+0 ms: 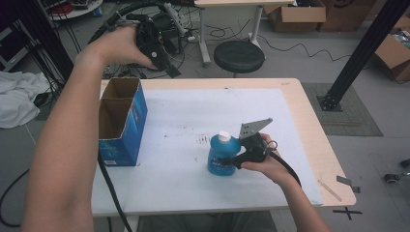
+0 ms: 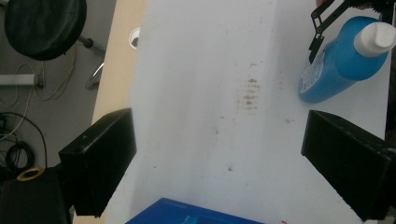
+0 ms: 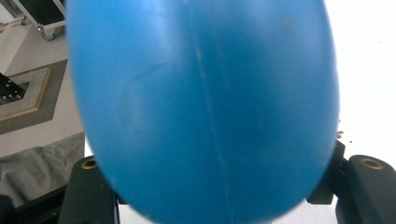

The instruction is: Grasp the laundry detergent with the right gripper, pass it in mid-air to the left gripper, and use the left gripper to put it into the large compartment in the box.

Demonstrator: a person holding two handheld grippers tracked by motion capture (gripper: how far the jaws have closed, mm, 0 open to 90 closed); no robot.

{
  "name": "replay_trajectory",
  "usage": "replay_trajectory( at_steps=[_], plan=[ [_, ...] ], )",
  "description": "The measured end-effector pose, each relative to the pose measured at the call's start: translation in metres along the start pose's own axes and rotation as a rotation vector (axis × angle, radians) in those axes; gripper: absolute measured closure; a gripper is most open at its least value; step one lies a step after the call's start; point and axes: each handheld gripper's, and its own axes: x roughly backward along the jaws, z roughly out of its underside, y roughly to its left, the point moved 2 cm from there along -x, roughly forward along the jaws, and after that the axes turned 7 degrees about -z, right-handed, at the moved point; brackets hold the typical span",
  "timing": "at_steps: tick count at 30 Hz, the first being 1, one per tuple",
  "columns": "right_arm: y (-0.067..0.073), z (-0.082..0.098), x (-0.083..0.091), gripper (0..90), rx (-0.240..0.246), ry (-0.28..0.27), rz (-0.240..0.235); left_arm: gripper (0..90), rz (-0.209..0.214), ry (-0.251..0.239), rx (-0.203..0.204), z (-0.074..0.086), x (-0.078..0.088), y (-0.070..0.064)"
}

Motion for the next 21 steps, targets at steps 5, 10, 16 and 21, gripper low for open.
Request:
replay_trajectory(
  at_steps=[5, 10, 16, 21],
  plan=[
    [-0.0003, 0.0002, -0.0008, 39.4, 0.011, -0.01, -0.02, 10.7, 0.002, 0.0, -0.005, -0.0002, -0.0002, -0.0004],
    [-0.0007, -0.0009, 0.0005, 42.0, 0.039, -0.01, -0.016, 10.7, 0.003, 0.003, -0.006, 0.0002, -0.0008, -0.0007],
    [-0.0035, -0.0017, 0.0017, 44.1, 0.075, -0.013, -0.025, 10.7, 0.001, -0.003, -0.012, 0.0009, 0.0006, -0.0024],
    [-0.0056, -0.0027, 0.002, 44.7, 0.099, -0.009, -0.033, 10.8, -0.004, -0.009, -0.02, 0.0008, 0.0019, -0.0043]
  ],
)
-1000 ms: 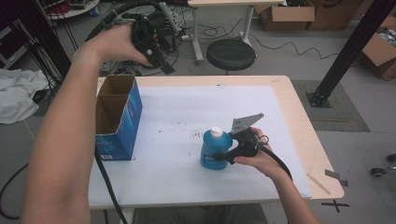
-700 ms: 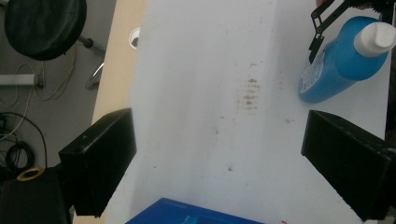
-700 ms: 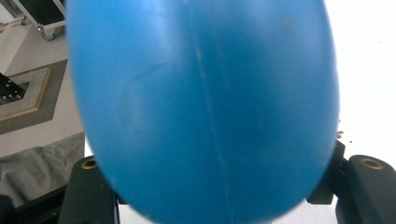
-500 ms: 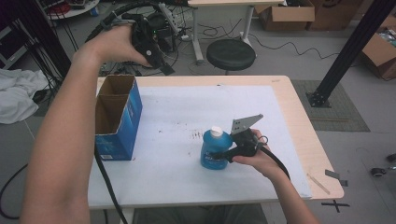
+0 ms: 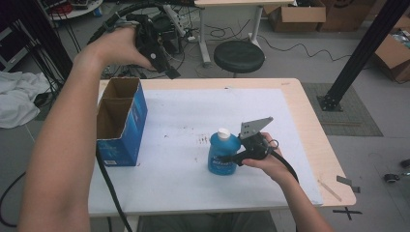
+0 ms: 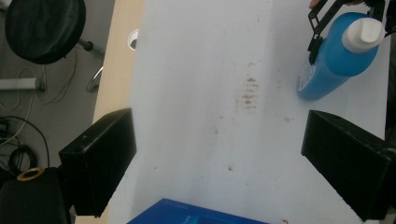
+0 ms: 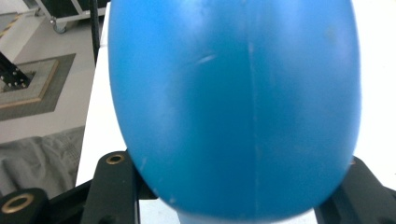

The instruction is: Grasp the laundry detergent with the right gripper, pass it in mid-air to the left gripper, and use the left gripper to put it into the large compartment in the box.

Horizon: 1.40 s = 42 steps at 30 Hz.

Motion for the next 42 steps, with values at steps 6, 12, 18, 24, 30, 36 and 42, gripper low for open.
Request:
replay_trajectory(
  at_steps=[6, 12, 18, 24, 30, 36, 42],
  plan=[
    [-0.007, -0.006, 0.007, 44.9, 0.0, 0.012, -0.016, 10.8, 0.002, -0.014, -0.005, -0.001, 0.004, -0.001],
    [-0.012, -0.022, 0.017, 45.1, 0.015, 0.026, -0.042, 11.0, 0.006, -0.02, -0.016, -0.005, 0.005, -0.003],
    [-0.015, -0.045, 0.022, 45.2, 0.036, 0.04, -0.073, 11.0, 0.015, -0.018, -0.029, -0.01, 0.005, -0.006],
    [-0.02, -0.071, 0.026, 45.2, 0.057, 0.05, -0.103, 11.0, 0.019, -0.027, -0.041, -0.014, 0.008, -0.008],
    [-0.028, -0.1, 0.029, 45.2, 0.073, 0.062, -0.119, 11.0, 0.034, -0.025, -0.055, -0.019, 0.01, -0.012],
    [-0.032, -0.12, 0.029, 45.2, 0.081, 0.065, -0.133, 10.8, 0.055, -0.024, -0.067, -0.023, 0.01, -0.017],
    [-0.036, -0.134, 0.022, 45.3, 0.086, 0.077, -0.135, 10.8, 0.082, -0.009, -0.09, -0.027, 0.009, -0.026]
  ],
)
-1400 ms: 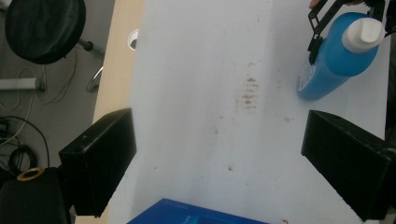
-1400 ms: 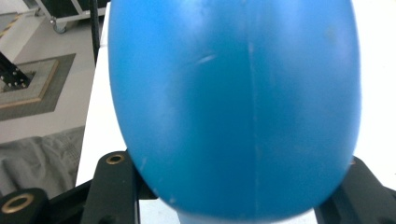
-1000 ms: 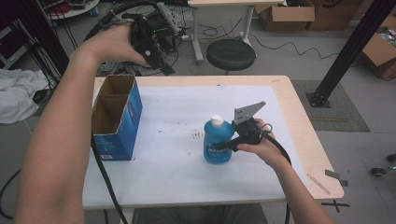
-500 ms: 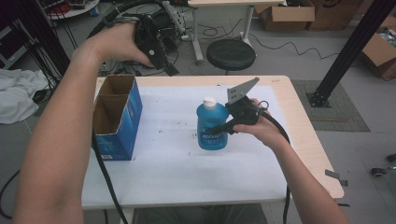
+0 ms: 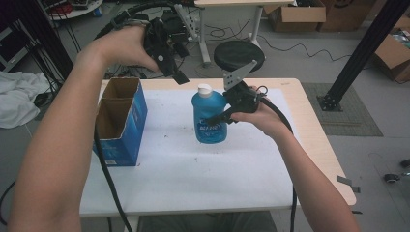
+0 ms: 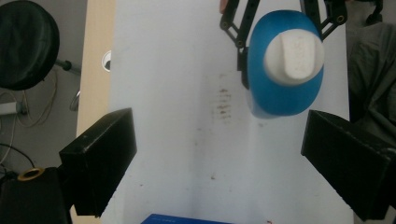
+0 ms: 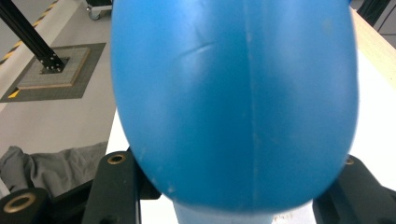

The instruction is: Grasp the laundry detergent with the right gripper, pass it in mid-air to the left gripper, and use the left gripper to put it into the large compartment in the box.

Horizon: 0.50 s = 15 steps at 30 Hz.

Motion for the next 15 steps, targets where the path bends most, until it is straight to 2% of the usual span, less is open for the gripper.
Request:
replay_trajectory(
  at_steps=[9, 11, 15],
  plan=[
    [-0.008, -0.012, -0.006, 45.4, -0.014, 0.01, 0.003, 10.8, 0.019, 0.019, -0.038, -0.008, -0.005, -0.009],
    [-0.01, -0.015, -0.007, 45.4, -0.018, 0.004, 0.002, 10.8, 0.026, 0.041, -0.062, -0.012, -0.009, -0.013],
    [-0.01, -0.019, -0.007, 45.4, -0.018, 0.0, 0.001, 10.7, 0.033, 0.064, -0.078, -0.015, -0.014, -0.015]
  ],
)
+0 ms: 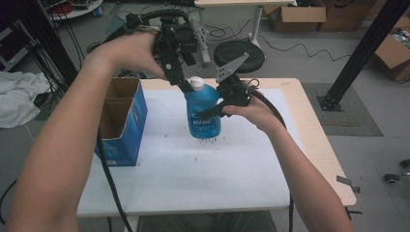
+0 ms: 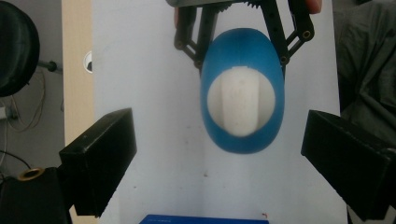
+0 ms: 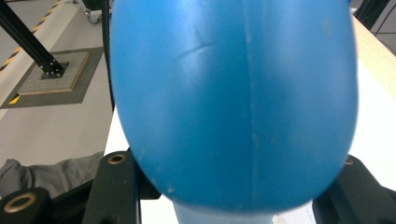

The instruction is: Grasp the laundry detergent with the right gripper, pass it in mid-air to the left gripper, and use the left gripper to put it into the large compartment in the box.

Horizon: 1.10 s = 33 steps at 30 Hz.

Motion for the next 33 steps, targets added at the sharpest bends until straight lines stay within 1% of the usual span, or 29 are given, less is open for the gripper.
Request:
replay_trajectory(
  at_steps=[2, 6, 8, 10, 11, 14, 16, 24, 28, 29, 33],
  plan=[
    [0.001, -0.003, -0.001, 45.4, 0.003, 0.005, 0.001, 10.6, 0.0, 0.015, -0.005, -0.001, -0.004, -0.001],
    [0.002, -0.006, -0.002, 45.4, 0.006, 0.007, 0.003, 10.7, 0.005, 0.023, -0.012, -0.003, -0.009, -0.003],
    [0.002, -0.006, -0.002, 45.4, 0.005, 0.01, 0.002, 10.7, 0.008, 0.036, -0.021, -0.004, -0.014, -0.005],
    [0.002, -0.007, -0.002, 45.4, 0.005, 0.011, 0.001, 10.7, 0.011, 0.04, -0.02, -0.005, -0.016, -0.005],
    [0.002, -0.007, -0.002, 45.4, 0.006, 0.011, 0.003, 10.8, 0.014, 0.052, -0.028, -0.006, -0.019, -0.007],
    [0.002, -0.008, -0.002, 45.4, 0.005, 0.012, 0.004, 10.9, 0.018, 0.063, -0.034, -0.008, -0.023, -0.008],
    [0.002, -0.009, -0.002, 45.4, 0.005, 0.013, 0.004, 10.9, 0.022, 0.081, -0.043, -0.009, -0.029, -0.01],
    [0.002, -0.009, -0.002, 45.4, 0.006, 0.013, 0.007, 10.9, 0.02, 0.093, -0.054, -0.011, -0.036, -0.011],
    [0.002, -0.009, -0.003, 45.3, 0.003, 0.013, 0.008, 11.6, 0.032, 0.102, -0.049, -0.012, -0.041, -0.011],
    [0.003, -0.009, -0.003, 45.3, 0.002, 0.015, 0.01, 11.9, 0.03, 0.102, -0.058, -0.013, -0.042, -0.011],
    [0.002, -0.009, -0.003, 45.3, 0.004, 0.016, 0.009, 13.1, 0.034, 0.107, -0.061, -0.015, -0.044, -0.011]
  ],
)
